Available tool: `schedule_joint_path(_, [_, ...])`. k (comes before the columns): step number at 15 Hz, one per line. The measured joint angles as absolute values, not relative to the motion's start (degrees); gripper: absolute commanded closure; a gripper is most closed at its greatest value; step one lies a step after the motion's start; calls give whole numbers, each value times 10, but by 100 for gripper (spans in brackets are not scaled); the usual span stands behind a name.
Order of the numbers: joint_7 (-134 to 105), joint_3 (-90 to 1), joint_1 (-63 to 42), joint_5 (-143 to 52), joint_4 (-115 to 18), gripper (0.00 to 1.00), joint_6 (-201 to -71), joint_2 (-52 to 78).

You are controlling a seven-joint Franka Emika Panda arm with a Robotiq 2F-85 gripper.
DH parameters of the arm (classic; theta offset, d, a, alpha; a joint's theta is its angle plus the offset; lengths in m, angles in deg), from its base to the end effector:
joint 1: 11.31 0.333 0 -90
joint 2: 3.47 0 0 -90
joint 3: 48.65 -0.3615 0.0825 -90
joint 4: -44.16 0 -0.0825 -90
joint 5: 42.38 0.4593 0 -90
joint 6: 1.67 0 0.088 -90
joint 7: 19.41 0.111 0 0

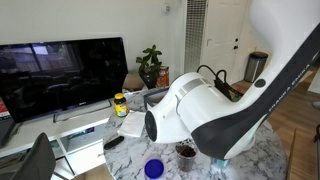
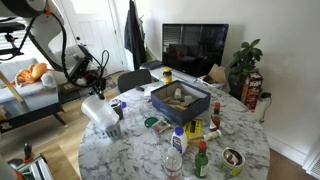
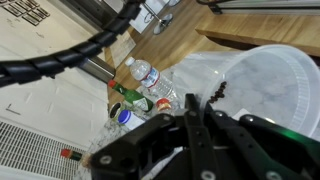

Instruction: Empty the larger plastic cup into the silver cup then stack them

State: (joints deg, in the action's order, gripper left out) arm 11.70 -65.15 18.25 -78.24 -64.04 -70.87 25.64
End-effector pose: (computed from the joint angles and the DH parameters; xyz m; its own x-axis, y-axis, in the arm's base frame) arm 0.4546 0.3506 0.2215 0.7858 0.0418 -0.6170 0.5787 -0.4017 0.7098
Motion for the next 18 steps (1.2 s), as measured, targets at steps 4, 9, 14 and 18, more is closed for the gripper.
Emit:
schedule_joint_path(4, [146,-641,198,-801,-617,99,-671,282])
schedule_joint_path(9, [178,-630,214,-824,-587,99,-630,312])
schedule_joint_path(14, [200,-622,226,-843,-558,99,-593,344])
schedule_joint_path(18, [215,-615,229,-858,-542,99,-581,365])
